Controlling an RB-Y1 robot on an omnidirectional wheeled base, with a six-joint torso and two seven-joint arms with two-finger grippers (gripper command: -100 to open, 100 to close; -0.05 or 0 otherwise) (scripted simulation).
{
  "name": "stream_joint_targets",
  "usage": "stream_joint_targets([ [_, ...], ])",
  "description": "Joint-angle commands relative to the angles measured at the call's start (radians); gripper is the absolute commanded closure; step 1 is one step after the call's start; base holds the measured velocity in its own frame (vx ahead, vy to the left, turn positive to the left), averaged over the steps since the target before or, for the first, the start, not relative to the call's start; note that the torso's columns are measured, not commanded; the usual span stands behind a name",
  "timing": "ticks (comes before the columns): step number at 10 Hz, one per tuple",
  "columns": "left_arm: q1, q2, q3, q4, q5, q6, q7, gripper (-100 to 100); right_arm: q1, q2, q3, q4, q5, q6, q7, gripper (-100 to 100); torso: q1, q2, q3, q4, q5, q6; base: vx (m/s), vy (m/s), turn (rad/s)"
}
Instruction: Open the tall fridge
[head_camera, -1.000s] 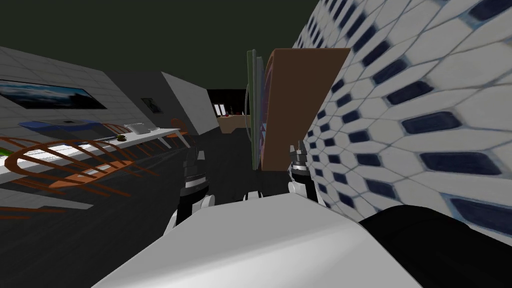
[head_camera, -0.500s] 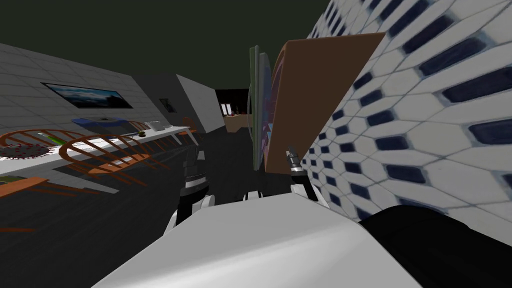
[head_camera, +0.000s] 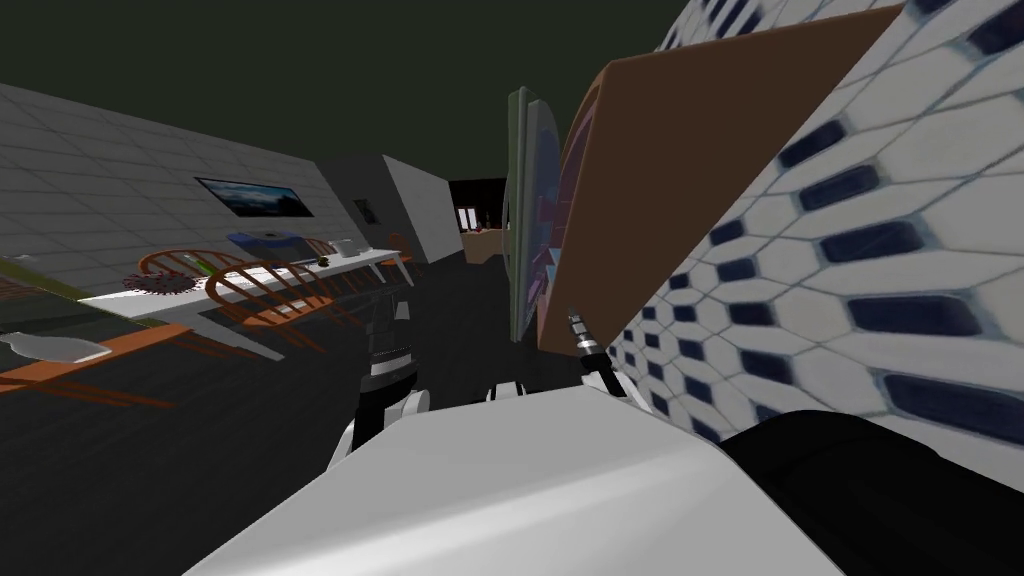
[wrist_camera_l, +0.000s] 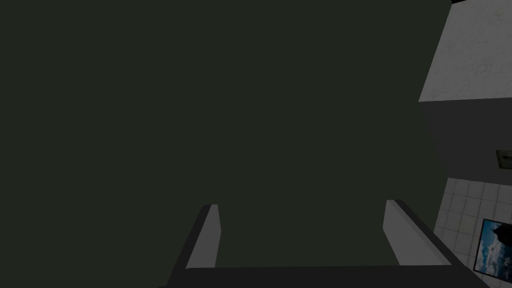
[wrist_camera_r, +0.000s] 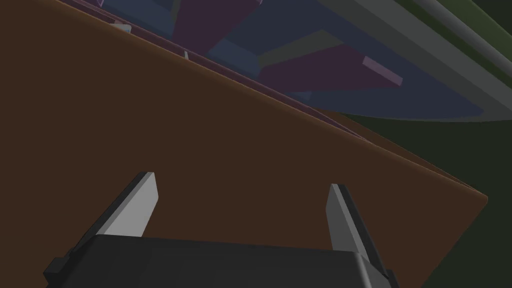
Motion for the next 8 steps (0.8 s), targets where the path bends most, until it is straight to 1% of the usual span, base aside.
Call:
stream_joint_targets([
  [1, 0.0, 0.0, 0.0, 0.0, 0.0, 0.0, 0.0, 0, 0.021, -0.02, 0.002, 0.05, 0.066, 0.072, 0.0, -100, 0.0, 0.0, 0.0, 0.0, 0.0, 0.001, 0.078, -0.002, 0.202],
  [2, 0.0, 0.0, 0.0, 0.0, 0.0, 0.0, 0.0, 0, 0.021, -0.02, 0.002, 0.05, 0.074, 0.092, 0.0, -100, 0.0, -0.001, -0.001, 0.0, 0.0, 0.0, 0.066, -0.001, 0.144],
  [3, 0.0, 0.0, 0.0, 0.0, 0.0, 0.0, 0.0, 0, 0.023, -0.03, 0.004, 0.087, 0.114, 0.132, 0.002, -100, 0.0, 0.0, 0.0, 0.0, 0.0, 0.001, 0.077, 0.008, 0.243],
  [4, 0.0, 0.0, 0.0, 0.0, 0.0, 0.0, 0.0, 0, 0.023, -0.03, 0.004, 0.097, 0.127, 0.152, 0.002, -100, 0.001, -0.001, -0.001, 0.0, 0.0, 0.0, 0.063, -0.004, 0.153],
  [5, 0.0, 0.0, 0.0, 0.0, 0.0, 0.0, 0.0, 0, 0.025, -0.038, 0.006, 0.142, 0.167, 0.188, 0.004, -100, -0.001, 0.0, 0.0, 0.0, 0.0, 0.001, 0.069, -0.012, 0.289],
  [6, 0.0, 0.0, 0.0, 0.0, 0.0, 0.0, 0.0, 0, 0.025, -0.038, 0.006, 0.146, 0.182, 0.213, 0.004, -100, -0.001, 0.0, 0.0, 0.0, 0.0, 0.0, 0.063, -0.018, 0.128],
  [7, 0.0, 0.0, 0.0, 0.0, 0.0, 0.0, 0.0, 0, 0.026, -0.046, 0.007, 0.172, 0.215, 0.25, 0.005, -100, -0.001, 0.001, 0.0, 0.0, 0.0, 0.001, 0.072, -0.011, 0.223],
  [8, 0.0, 0.0, 0.0, 0.0, 0.0, 0.0, 0.0, 0, 0.026, -0.046, 0.007, 0.197, 0.239, 0.274, 0.005, -100, 0.0, -0.001, 0.0, 0.0, 0.0, 0.0, 0.062, -0.002, 0.172],
])
